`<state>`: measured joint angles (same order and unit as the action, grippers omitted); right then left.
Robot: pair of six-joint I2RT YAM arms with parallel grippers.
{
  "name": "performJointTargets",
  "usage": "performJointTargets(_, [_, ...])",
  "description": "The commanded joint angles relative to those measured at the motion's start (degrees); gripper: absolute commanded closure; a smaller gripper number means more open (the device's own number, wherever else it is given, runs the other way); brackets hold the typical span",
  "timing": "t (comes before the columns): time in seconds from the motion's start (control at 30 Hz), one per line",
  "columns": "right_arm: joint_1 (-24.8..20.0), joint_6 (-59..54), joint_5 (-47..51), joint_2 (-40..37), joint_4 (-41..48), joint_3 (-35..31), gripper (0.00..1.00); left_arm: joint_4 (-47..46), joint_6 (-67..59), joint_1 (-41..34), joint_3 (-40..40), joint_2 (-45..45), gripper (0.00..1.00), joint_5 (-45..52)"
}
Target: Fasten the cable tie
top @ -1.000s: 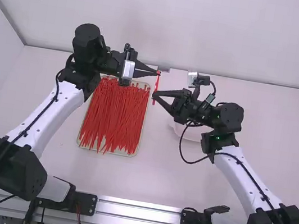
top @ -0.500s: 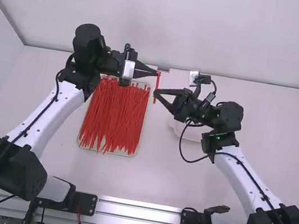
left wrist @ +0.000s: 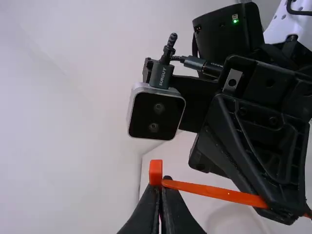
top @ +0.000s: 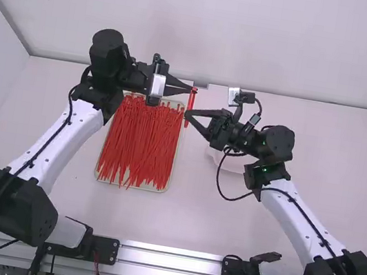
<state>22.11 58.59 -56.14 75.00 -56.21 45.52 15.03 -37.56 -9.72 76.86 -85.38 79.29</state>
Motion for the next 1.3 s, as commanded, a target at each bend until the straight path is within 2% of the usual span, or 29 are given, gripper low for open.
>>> performJointTargets(0.0, [-0.3,0.2,0.7,-0.1,-0.3,-0.2,1.00,0.0,-0.8,-0.7,-0.3,-0.1,0.98,0.7])
performJointTargets(0.27, [-0.2,4.3,0.6,-0.1,-0.4,-0.2,1.00,0.0,-0.9,-0.5,-0.3,-0.1,0.98,0.6])
performJointTargets(1.27, [-0.3,4.2,-0.8,-0.1,-0.4,-0.2,1.00,-0.2,-1.5,0.7,-0.3,-0.1,0.98,-2.0])
